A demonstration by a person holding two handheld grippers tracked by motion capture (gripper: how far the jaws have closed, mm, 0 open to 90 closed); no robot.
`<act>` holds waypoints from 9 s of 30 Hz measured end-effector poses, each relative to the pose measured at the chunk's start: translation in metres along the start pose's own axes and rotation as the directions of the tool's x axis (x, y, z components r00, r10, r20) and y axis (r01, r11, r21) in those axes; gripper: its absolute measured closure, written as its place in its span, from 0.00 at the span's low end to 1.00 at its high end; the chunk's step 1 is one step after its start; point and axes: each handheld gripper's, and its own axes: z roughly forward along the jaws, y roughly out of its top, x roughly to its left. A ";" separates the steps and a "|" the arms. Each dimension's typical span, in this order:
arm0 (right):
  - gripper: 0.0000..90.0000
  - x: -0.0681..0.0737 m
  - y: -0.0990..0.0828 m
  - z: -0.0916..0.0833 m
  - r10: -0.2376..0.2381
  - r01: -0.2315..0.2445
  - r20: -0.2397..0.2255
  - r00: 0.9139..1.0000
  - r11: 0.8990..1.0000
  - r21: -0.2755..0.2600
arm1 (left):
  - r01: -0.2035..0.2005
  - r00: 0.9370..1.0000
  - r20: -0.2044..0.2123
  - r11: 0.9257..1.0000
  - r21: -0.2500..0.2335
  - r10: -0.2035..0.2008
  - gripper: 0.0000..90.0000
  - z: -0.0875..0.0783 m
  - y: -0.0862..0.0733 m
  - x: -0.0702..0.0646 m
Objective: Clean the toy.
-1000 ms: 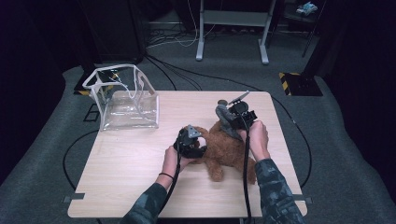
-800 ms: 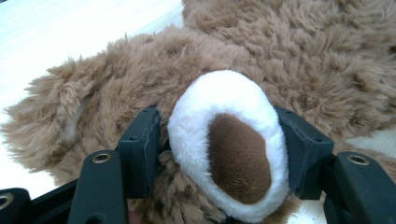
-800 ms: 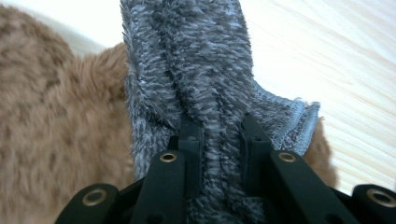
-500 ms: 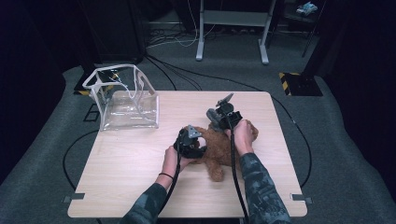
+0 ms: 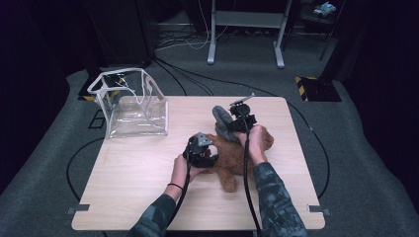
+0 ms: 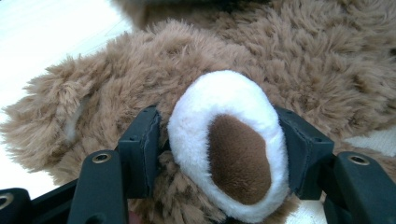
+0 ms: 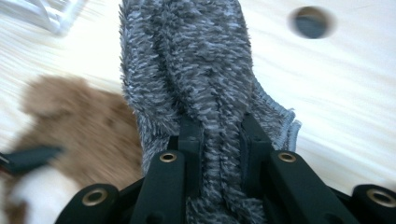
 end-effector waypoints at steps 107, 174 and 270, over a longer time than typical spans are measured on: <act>0.83 -0.090 -0.090 -0.072 0.182 -0.161 0.106 0.978 0.970 -0.181 | 0.024 1.000 0.005 1.000 0.010 -0.024 0.42 0.000 0.001 0.001; 0.83 -0.083 -0.138 -0.018 0.193 -0.186 0.105 0.976 0.980 -0.070 | 0.038 0.999 0.007 0.999 0.008 -0.038 0.42 0.001 0.003 0.001; 0.83 -0.029 -0.100 -0.056 0.082 -0.082 -0.005 0.997 0.982 -0.169 | 0.047 0.999 0.006 0.999 0.016 -0.047 0.42 0.001 0.003 0.001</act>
